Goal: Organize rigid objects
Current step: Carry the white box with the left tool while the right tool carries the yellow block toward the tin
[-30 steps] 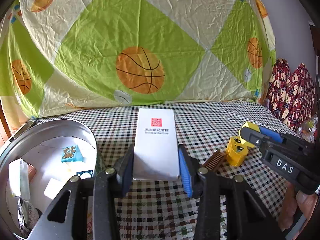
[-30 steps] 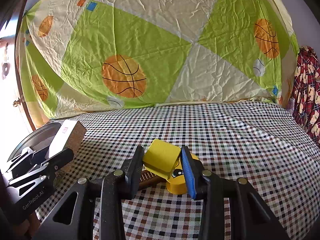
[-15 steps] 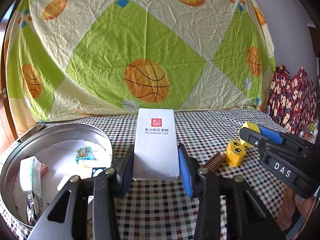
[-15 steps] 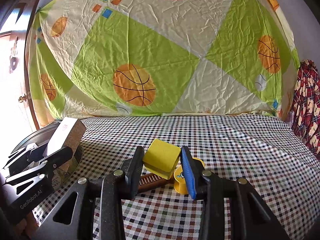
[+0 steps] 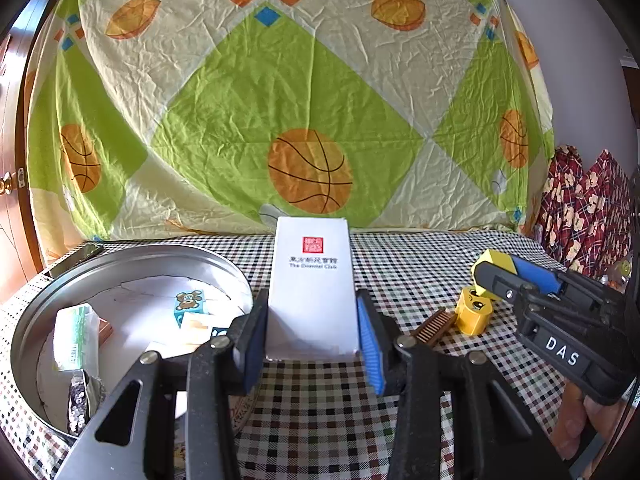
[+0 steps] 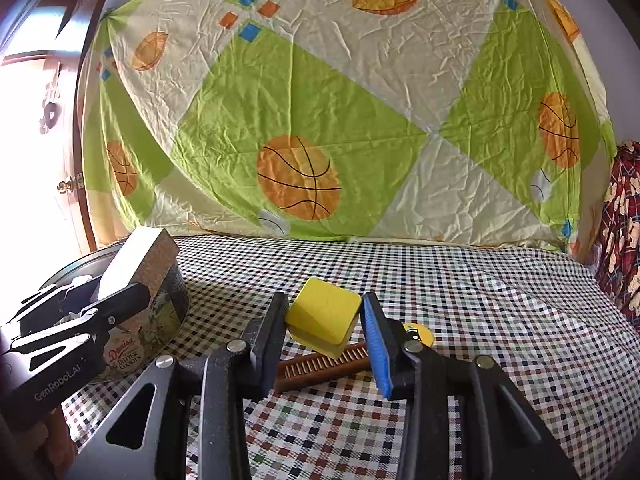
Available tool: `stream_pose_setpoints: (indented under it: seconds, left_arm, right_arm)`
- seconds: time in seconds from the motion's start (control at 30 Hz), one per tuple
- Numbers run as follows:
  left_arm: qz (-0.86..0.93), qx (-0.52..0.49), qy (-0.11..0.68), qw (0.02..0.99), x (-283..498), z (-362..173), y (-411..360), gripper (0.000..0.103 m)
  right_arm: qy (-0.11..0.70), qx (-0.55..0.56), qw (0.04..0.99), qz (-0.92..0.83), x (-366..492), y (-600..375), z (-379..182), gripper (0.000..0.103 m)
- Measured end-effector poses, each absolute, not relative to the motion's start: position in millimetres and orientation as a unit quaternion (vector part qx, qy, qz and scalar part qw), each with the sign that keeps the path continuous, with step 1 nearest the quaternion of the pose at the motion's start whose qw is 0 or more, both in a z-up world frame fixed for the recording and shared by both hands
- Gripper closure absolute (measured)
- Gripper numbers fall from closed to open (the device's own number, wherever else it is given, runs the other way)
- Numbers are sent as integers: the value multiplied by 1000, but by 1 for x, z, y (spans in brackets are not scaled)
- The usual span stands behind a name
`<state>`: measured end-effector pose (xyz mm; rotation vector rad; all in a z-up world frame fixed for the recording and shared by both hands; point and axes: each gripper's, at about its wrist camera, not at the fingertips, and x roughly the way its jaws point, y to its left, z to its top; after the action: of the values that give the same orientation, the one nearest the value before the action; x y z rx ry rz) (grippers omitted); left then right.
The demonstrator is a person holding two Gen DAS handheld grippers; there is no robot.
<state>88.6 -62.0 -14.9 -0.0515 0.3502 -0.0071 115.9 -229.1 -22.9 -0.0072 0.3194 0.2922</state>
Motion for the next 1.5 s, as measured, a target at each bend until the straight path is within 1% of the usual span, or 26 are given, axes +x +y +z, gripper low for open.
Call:
stream_pose_setpoints:
  seconds: [0.27, 0.77, 1.5]
  left_arm:
    - [-1, -28, 171, 985, 84, -14, -57, 63]
    - [15, -38, 155, 987, 70, -12, -45, 63]
    - [29, -55, 146, 987, 60, -12, -30, 63]
  right_arm:
    - [147, -16, 974, 173, 108, -219, -22, 63]
    - [137, -23, 975, 173, 102, -212, -21, 63]
    - [128, -11, 973, 190, 97, -202, -19, 63]
